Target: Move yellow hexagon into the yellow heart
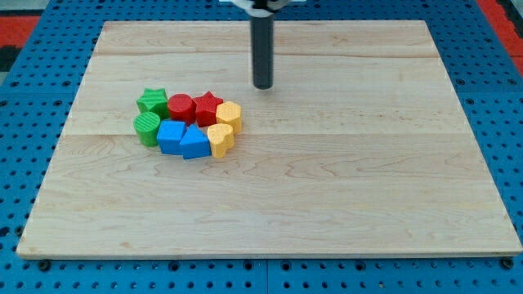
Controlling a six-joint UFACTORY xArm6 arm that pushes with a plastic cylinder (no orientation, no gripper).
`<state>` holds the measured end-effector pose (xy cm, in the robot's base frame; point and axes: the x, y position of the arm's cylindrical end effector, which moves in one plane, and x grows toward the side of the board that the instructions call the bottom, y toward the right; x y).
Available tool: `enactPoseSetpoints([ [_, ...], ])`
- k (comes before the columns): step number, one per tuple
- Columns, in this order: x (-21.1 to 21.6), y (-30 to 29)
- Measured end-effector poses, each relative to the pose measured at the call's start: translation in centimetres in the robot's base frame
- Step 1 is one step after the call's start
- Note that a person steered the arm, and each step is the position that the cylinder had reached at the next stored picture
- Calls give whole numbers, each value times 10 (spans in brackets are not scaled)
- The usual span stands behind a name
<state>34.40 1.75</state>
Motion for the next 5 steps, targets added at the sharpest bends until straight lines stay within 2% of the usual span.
enactPoseSetpoints([
  [1, 0, 46],
  [2, 0, 49],
  [3, 28, 68],
  [4, 101, 68],
  [5, 114, 28],
])
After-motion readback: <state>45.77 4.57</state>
